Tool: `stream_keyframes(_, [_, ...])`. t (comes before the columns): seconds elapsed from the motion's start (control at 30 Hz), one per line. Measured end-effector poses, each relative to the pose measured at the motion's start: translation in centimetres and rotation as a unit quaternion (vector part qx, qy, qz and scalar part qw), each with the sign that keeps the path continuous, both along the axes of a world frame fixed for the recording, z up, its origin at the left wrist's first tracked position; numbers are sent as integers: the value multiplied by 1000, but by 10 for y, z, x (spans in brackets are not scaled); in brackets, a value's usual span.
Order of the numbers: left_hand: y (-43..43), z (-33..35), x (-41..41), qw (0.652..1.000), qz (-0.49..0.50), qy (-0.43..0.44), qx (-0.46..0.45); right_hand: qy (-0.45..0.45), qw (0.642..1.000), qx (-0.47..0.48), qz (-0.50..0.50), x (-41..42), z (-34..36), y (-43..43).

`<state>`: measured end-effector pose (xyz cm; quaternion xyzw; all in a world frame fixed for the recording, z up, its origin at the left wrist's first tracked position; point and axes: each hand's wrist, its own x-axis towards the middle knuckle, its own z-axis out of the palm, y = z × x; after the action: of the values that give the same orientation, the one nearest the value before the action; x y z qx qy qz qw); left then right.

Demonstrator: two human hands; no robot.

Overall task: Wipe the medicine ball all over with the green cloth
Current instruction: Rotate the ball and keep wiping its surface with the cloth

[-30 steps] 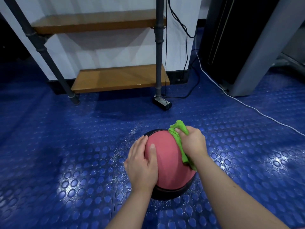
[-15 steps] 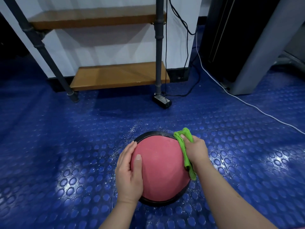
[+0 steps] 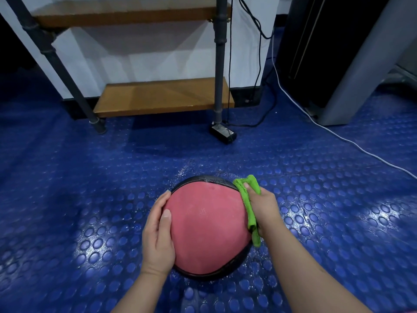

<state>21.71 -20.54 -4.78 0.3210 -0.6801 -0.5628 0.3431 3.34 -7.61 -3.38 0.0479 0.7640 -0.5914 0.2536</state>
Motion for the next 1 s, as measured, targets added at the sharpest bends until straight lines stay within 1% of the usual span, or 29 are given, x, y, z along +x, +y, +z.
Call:
stream_keyframes(0.07, [-3,1,1,1000,-13,4,13,-55,997,-40,-27,3,-5,6])
stream_keyframes(0.13, [-6,1,4,999,-23,1,26,-91,993,-65,-38,6,-10,10])
stream_keyframes(0.23, [-11,4,8,997,-42,-25,58,-107,990,-80,-38,8,-15,10])
stream_keyframes(0.33, [-15,6,10,989,-25,-67,127,-125,989,-83,-20,9,-15,10])
stream_keyframes(0.4, [-15,11,8,976,11,-115,183,-150,984,-92,-23,9,-18,12])
stream_keyframes(0.47, [-13,20,4,956,20,-146,255,-164,977,-132,-30,14,-18,12])
stream_keyframes(0.57, [-10,34,-1,925,-7,-146,351,-168,975,-134,-50,21,-17,11])
stream_keyframes(0.7, [-12,30,1,913,-14,-88,399,-158,978,-123,-51,25,-11,13])
stream_keyframes(0.77, [-8,26,1,902,-25,-91,420,-136,983,-113,-55,23,-4,17])
stream_keyframes(0.83, [2,27,-3,894,-48,-95,435,-94,988,-106,-58,17,3,23])
stream_keyframes(0.93, [11,27,-11,886,-66,-91,450,-42,992,-102,-68,10,8,29])
stream_keyframes(1.0, [9,28,-14,884,-77,-102,450,-27,993,-84,-75,10,7,30])
